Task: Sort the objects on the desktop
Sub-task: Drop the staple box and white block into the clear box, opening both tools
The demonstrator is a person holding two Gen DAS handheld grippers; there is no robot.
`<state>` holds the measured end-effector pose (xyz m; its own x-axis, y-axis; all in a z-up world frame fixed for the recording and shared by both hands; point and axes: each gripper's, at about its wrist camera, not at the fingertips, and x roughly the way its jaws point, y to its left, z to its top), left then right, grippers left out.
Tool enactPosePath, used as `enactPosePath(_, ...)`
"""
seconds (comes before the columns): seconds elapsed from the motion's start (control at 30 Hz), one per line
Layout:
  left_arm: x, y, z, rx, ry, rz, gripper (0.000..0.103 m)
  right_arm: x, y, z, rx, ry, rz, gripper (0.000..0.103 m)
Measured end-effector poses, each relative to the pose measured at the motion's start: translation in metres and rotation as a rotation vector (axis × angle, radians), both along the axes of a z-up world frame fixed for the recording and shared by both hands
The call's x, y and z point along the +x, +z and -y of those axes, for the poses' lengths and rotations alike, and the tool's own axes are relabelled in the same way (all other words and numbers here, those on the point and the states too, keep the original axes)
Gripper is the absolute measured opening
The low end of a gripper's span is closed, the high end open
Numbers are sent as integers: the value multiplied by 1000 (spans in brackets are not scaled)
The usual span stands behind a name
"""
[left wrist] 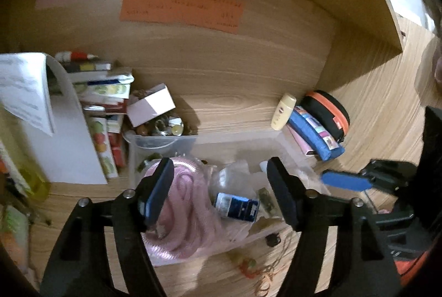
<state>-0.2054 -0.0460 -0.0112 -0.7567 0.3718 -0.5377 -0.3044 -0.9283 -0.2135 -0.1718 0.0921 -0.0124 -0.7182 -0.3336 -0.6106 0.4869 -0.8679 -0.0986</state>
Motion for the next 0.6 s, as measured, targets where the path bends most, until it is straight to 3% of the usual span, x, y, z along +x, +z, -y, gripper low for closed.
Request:
enactPosePath(0.13,18,2,-3,-48,11,-13,73,16,2,-8,15,-1,-22,33)
enactPosePath(0.23,36,0,-1,-69,15,-15,81,28,-1,-15,19,-5,-35,42)
enactPosePath(0.6,78,-30,-13,-182,14,46,80,52,-28,-33,14,-1,23,43)
